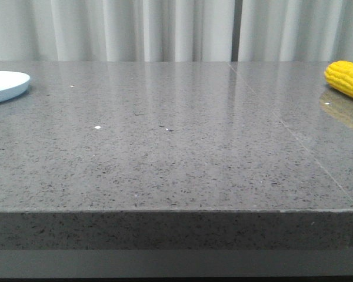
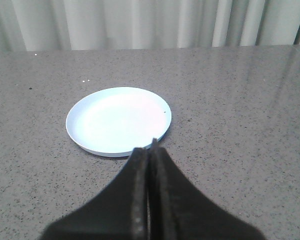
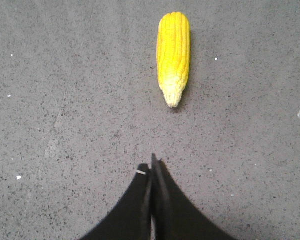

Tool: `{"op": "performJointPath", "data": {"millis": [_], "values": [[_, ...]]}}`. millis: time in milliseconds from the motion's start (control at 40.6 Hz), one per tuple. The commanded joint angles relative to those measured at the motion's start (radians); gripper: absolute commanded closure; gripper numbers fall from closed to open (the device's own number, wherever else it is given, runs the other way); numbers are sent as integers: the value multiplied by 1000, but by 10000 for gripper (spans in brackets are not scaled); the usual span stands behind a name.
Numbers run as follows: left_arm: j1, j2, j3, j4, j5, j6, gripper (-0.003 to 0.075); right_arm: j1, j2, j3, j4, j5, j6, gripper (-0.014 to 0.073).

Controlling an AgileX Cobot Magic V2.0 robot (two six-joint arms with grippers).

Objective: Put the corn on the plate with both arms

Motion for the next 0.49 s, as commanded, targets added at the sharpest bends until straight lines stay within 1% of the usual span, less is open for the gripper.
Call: {"op": "performJointPath", "data": {"millis": [0, 25, 74, 99, 148, 172, 197, 246, 271, 468], "values": [[3, 13, -29, 0, -47, 0, 591, -3, 13, -32, -1, -60, -18, 443], [3, 13, -29, 0, -42, 0, 548, -3, 13, -32, -1, -60, -20, 394], [3, 13, -29, 6, -33, 0, 429, -3, 13, -32, -1, -60, -20, 253], [3, 13, -29, 9, -27, 0, 356, -3, 13, -32, -1, -57, -20, 202], [3, 13, -29, 9, -17, 0, 244, -3, 13, -32, -1, -52, -20, 102], [3, 13, -29, 9, -11, 0, 206, -3, 13, -32, -1, -48, -20, 61], [3, 13, -29, 9, -3, 0, 169, -3, 13, -32, -1, -44, -20, 38], [3, 13, -34, 11, 12, 0, 136, -3, 13, -32, -1, -38, -20, 11], [3, 18, -38, 13, 24, 0, 132, -3, 13, -32, -1, -38, -20, 10], [3, 82, -100, 17, 111, 0, 135, -3, 13, -32, -2, -61, -20, 12]]}}
